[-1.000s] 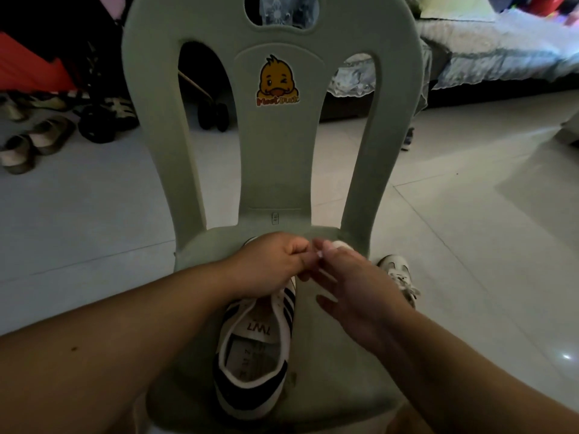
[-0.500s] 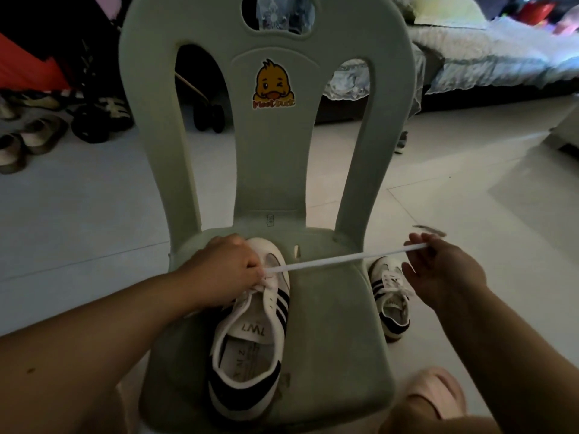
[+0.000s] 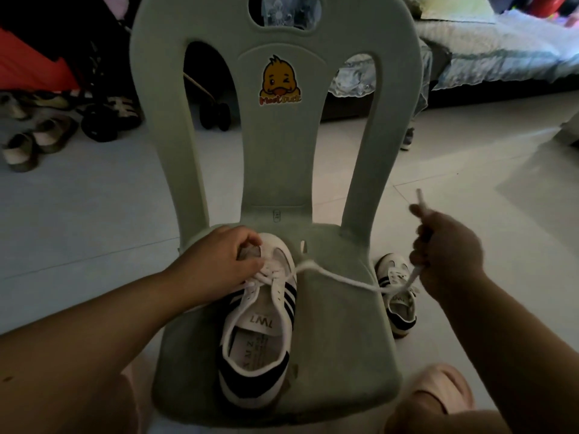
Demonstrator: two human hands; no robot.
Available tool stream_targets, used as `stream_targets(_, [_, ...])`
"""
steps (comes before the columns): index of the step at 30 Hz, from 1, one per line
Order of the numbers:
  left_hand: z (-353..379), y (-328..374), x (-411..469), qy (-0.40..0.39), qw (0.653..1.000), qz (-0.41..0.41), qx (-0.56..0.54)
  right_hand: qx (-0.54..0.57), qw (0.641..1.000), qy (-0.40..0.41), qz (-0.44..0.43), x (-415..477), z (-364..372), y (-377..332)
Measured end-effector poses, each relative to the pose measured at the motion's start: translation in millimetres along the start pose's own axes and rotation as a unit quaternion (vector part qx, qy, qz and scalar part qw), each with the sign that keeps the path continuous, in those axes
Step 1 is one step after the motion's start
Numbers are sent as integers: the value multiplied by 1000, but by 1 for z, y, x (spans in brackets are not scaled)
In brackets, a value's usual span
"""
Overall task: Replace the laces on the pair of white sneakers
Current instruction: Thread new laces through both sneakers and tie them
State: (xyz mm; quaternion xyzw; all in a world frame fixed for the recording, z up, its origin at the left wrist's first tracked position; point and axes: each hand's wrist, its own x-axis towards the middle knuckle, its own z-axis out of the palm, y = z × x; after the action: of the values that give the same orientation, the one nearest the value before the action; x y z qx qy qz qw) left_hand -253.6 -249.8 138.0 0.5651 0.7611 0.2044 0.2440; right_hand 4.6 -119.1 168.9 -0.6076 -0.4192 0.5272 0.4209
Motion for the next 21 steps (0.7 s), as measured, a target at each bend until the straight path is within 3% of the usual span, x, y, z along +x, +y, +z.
stream_targets(4, [-7,5,-21,-34,998,-2,58,-209,965,-151,-54,-43,41,8])
stream_targets(9, [-4,14,-37,-87,994,-37,59,-243,927,-283,-43,-78,74,26])
stream_targets(13, [-8,11,-38,-49,996,-61,30,-275,910,-305,-64,-88,92,37])
stream_targets(16, [-13,9,-36,-65,994,-90,-15,-321,889,-307,-109,-90,99,41])
stream_targets(21, [-12,-2,-35,-104,952,-198,-210,-383,844,-335,-167,-94,107,43])
